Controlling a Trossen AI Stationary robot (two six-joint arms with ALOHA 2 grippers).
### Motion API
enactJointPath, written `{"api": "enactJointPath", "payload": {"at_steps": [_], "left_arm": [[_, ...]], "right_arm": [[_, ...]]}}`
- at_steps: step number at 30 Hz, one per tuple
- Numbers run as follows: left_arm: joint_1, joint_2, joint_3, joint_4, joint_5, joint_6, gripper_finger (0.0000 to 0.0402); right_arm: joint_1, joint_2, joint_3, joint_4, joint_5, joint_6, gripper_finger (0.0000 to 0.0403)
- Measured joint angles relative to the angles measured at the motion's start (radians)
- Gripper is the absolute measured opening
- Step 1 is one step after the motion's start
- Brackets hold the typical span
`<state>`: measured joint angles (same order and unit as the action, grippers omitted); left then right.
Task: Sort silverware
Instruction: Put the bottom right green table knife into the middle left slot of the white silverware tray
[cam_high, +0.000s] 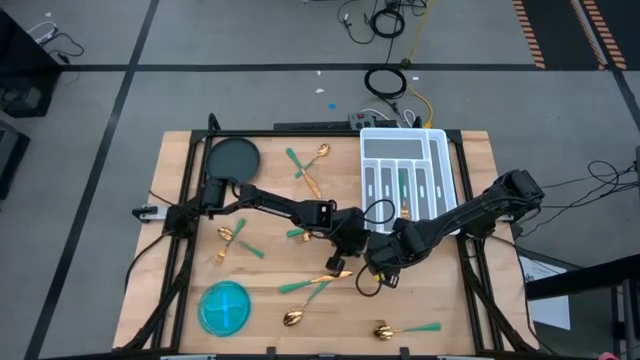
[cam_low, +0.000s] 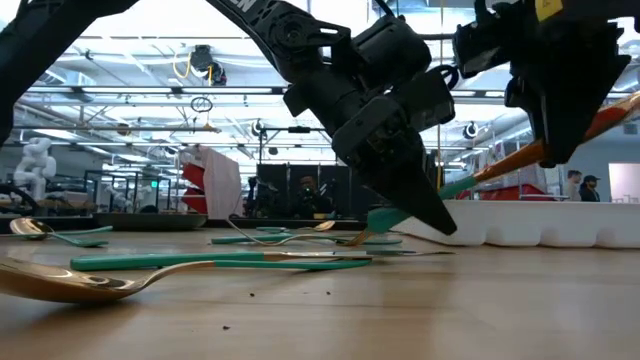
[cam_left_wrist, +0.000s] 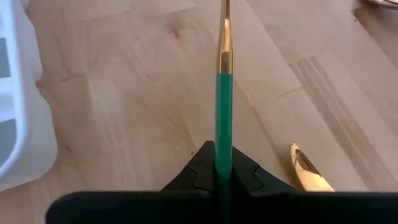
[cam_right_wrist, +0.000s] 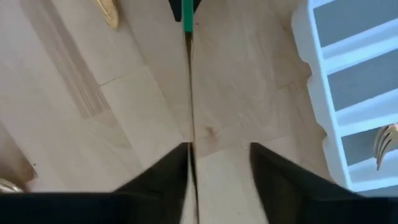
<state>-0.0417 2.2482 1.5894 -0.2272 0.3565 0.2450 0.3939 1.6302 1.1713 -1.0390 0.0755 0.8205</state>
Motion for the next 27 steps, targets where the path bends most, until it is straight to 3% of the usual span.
{"api": "enactJointPath", "payload": {"at_steps": [3, 6, 10, 18, 27], "left_arm": [[0.003, 0.000, 0.000, 0.002, -0.003, 0.000, 0.0011], [0.005, 0.000, 0.000, 0.002, -0.003, 0.002, 0.0011], [0.013, 0.000, 0.000, -0.002, -0.008, -0.016, 0.0020], [0.049, -0.032, 0.000, -0.149, -0.017, -0.028, 0.0126], [0.092, -0.130, 0.001, -0.243, -0.004, -0.028, 0.0185]], "right_arm": [[0.002, 0.000, 0.000, 0.008, -0.002, -0.014, 0.0035], [0.008, 0.000, 0.000, 0.013, -0.004, -0.036, 0.0006], [0.013, 0.000, 0.000, 0.018, -0.018, -0.026, 0.0002], [0.031, 0.000, -0.001, 0.014, -0.015, 0.004, 0.0001], [0.034, 0.000, -0.001, 0.024, 0.041, 0.131, 0.0000]]}}
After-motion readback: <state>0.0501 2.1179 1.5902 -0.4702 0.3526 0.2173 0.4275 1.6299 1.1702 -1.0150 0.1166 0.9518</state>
